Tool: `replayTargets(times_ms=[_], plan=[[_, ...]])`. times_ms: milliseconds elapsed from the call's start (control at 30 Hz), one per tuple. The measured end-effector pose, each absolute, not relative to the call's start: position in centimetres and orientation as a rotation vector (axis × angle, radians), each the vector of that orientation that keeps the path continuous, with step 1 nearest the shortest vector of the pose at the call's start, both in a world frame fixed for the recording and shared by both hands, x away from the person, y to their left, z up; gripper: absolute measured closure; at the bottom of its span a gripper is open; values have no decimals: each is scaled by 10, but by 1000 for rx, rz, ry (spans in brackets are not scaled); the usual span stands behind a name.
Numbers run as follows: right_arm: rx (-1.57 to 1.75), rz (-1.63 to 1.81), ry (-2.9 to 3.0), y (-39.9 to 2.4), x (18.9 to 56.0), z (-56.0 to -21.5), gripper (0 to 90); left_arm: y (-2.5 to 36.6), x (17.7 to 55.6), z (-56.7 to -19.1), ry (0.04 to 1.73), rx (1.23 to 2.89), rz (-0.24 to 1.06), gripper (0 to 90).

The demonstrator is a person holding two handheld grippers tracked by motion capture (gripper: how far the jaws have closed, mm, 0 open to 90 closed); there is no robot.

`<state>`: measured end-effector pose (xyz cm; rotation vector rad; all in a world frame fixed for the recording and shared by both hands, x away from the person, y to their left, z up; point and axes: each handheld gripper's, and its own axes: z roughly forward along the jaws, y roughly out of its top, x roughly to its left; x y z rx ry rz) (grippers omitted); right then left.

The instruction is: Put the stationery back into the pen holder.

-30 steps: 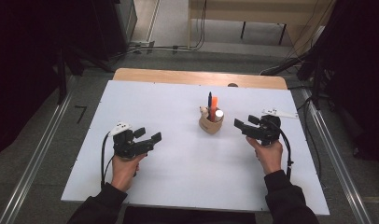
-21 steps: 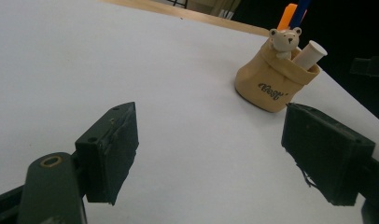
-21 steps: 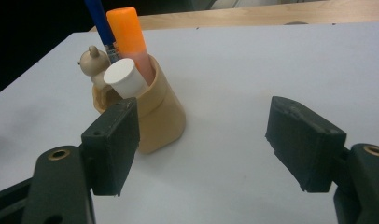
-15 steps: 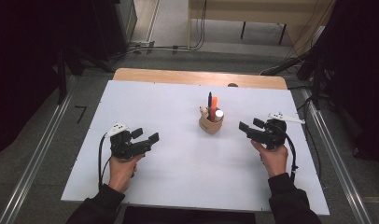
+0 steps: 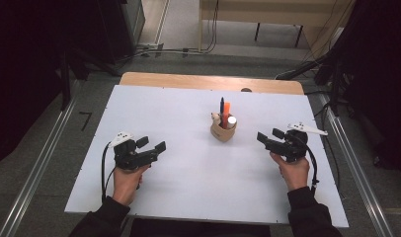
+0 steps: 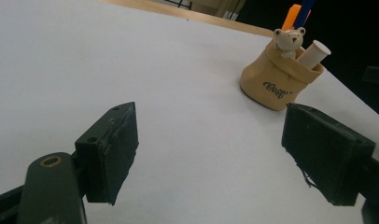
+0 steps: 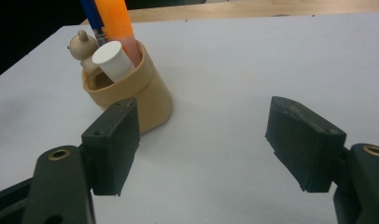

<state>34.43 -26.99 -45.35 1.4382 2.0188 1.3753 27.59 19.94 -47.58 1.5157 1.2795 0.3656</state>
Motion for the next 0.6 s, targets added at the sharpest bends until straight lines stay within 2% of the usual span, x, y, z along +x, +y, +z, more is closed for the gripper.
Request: replayTargets(times_ms=[600], plan=[[1448, 1351, 2003, -284, 329, -455, 243, 205, 269, -476, 1287, 1526, 400, 192]])
